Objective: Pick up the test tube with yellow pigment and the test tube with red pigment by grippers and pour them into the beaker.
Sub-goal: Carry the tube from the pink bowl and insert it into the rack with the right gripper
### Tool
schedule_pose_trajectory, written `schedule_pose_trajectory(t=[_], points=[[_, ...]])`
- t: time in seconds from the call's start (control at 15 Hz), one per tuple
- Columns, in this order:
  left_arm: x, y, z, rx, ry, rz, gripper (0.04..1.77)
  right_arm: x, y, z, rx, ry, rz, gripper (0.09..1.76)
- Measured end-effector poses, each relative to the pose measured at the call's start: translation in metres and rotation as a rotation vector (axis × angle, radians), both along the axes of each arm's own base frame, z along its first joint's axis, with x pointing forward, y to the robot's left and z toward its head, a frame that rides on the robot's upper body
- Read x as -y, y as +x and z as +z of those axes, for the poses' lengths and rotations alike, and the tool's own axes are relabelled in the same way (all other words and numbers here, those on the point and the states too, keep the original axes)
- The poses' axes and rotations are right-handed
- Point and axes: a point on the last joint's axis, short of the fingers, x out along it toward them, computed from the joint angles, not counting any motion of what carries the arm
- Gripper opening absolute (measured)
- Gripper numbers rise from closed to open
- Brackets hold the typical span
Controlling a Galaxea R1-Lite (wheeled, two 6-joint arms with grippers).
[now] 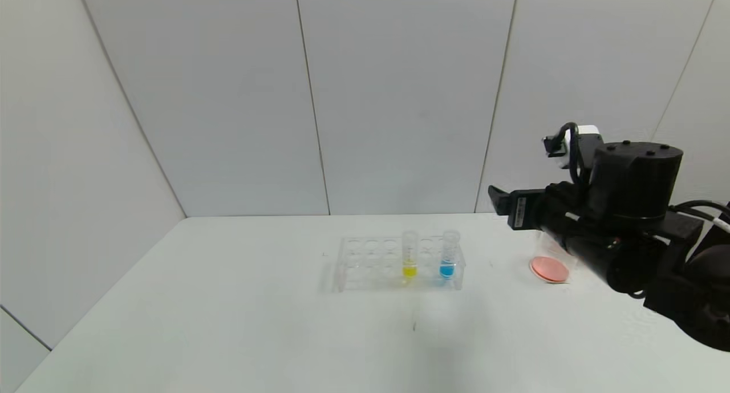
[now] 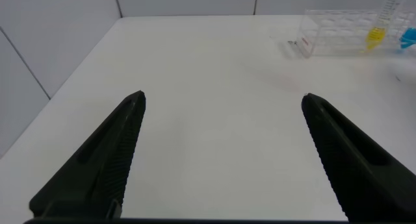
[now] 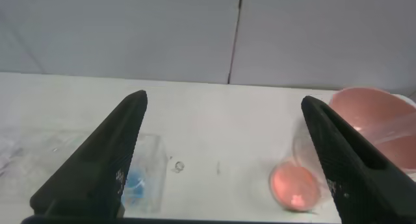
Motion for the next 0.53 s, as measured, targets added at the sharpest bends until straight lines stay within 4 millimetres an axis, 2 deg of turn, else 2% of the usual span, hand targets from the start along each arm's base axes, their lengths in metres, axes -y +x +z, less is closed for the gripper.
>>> schedule_pose_trajectory(t=[0.27, 0.4, 0.53], points=[[0.0, 0.0, 0.0, 0.0, 0.0, 0.0, 1.72, -0.052, -0.041, -0.009, -0.038, 0.018, 0.036, 1.7], [0.0, 0.0, 0.0, 0.0, 0.0, 0.0, 1.72, -0.073, -0.058, -0.017, -0.096, 0.032, 0.073, 1.7], [0.0, 0.0, 0.0, 0.0, 0.0, 0.0, 1.72, -0.087, -0.066, -0.024, -0.13, 0.047, 0.101, 1.7]])
